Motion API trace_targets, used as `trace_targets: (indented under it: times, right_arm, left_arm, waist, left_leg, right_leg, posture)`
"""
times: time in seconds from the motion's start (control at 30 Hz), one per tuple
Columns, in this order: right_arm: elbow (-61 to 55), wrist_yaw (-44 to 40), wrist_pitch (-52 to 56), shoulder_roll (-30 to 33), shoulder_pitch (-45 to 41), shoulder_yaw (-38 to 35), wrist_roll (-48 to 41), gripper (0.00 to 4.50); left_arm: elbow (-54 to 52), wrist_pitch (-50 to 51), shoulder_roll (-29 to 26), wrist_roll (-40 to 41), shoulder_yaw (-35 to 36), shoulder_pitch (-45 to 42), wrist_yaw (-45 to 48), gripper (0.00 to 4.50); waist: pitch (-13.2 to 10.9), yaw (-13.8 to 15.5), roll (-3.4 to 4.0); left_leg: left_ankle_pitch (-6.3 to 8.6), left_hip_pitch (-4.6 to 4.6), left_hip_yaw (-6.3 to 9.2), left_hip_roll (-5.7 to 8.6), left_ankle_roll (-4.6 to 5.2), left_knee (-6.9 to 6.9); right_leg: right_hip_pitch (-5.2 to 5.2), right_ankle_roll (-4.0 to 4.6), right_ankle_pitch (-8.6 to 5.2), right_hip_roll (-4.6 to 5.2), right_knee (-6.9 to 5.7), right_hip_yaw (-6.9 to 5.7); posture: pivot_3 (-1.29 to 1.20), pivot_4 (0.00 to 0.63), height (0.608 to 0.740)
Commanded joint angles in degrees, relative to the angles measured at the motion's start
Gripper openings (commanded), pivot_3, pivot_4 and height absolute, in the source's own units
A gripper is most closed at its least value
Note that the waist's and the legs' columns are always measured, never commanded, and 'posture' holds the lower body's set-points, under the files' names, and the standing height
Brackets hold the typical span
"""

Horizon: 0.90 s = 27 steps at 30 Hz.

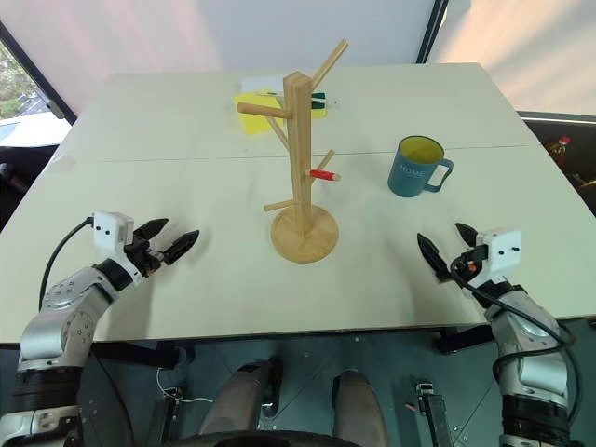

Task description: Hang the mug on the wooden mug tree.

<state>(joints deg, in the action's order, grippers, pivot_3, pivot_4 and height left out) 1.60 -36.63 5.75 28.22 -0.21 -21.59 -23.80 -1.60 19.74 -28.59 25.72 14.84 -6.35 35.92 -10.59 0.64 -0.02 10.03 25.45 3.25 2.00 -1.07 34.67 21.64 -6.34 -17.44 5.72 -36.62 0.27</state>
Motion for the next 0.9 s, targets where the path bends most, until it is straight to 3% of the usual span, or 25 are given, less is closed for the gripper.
trace_targets:
  times: [0.03, 0.47, 0.9]
  right_arm:
    - [-0.1, -0.5, -0.8, 0.9, -0.8, -0.4, -0.3, 4.44]
    - [4.2, 2.8, -1.3, 0.5, -6.2, 1.1, 3.1, 4.44]
    - [21.1, 14.8, -4.8, 0.1, -23.4, 2.4, 9.8, 4.44]
  left_arm:
    - [-2.8, -1.0, 0.0, 0.6, 1.7, 0.5, -0.7, 4.5]
    - [-7.2, -0.5, 0.6, 2.1, -0.5, 1.2, 0.3, 4.5]
    - [-23.3, 3.6, 0.7, 6.0, -13.9, 0.3, 9.2, 4.5]
  waist:
    - [0.0, 0.0, 0.0]
    - [0.0, 0.0, 0.0]
    - [0.0, -0.1, 0.02]
  left_leg:
    - [0.0, 0.0, 0.0, 0.0, 0.01, -0.01]
    - [-0.01, -0.02, -0.01, 0.01, 0.02, 0.0]
    - [-0.05, -0.05, -0.09, 0.03, 0.07, 0.01]
  right_leg:
    - [-0.01, 0.0, 0.0, 0.0, 0.01, 0.0]
    - [-0.03, 0.0, 0.01, -0.02, 0.01, 0.0]
    - [-0.1, 0.0, 0.01, -0.1, 0.02, 0.0]
  posture:
    - [0.0, 0.15, 0.74]
    - [0.0, 0.15, 0.74]
    - [0.0, 0.15, 0.74]
